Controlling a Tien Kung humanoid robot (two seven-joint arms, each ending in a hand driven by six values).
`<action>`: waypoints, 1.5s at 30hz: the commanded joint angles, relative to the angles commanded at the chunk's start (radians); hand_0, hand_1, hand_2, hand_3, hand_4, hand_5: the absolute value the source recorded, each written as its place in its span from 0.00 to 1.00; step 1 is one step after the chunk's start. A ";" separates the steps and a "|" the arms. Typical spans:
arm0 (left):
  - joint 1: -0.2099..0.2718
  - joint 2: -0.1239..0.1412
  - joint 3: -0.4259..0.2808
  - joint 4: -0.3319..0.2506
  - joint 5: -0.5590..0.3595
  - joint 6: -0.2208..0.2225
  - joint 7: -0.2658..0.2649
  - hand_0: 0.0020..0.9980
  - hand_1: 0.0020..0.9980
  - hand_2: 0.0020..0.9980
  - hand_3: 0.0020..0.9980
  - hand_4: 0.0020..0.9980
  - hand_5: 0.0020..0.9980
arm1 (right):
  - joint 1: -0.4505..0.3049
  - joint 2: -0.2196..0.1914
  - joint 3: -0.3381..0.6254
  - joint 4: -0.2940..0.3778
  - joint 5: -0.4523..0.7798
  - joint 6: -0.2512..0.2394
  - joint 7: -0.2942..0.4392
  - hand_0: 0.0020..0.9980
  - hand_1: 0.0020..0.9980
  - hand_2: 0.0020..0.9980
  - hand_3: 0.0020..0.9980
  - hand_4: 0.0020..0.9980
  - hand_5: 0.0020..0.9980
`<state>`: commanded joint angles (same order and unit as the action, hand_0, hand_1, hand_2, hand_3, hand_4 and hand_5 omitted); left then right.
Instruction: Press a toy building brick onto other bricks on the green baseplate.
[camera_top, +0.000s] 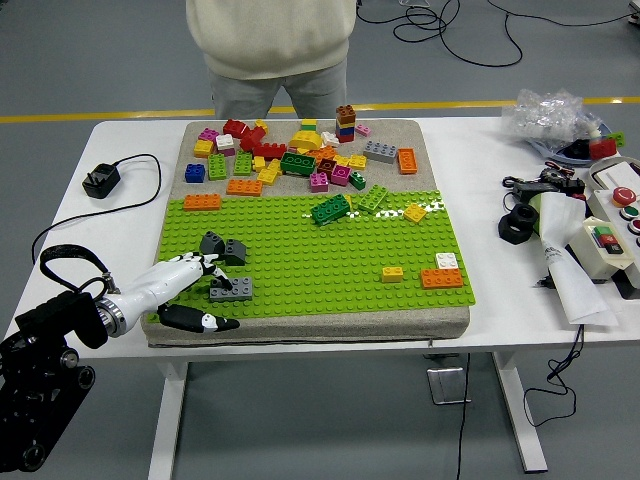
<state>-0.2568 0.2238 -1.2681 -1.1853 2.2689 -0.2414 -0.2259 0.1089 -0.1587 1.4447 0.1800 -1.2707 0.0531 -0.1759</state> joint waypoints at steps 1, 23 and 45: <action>-0.001 -0.002 0.000 0.002 0.000 0.002 0.000 1.00 0.98 0.99 0.67 1.00 0.67 | 0.000 0.000 0.000 0.000 0.000 0.000 0.000 0.79 0.72 0.77 0.78 1.00 0.70; -0.019 -0.011 -0.001 0.046 0.000 0.020 0.003 1.00 0.98 0.99 0.65 1.00 0.66 | 0.002 0.000 -0.001 0.000 0.004 0.000 0.000 0.79 0.72 0.77 0.78 1.00 0.70; -0.008 -0.016 0.020 0.032 0.000 0.021 0.012 1.00 0.97 0.98 0.64 1.00 0.66 | 0.002 0.001 -0.001 0.000 0.007 -0.002 0.000 0.79 0.72 0.77 0.78 1.00 0.70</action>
<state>-0.2645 0.2077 -1.2476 -1.1529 2.2689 -0.2205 -0.2139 0.1107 -0.1576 1.4435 0.1800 -1.2637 0.0514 -0.1756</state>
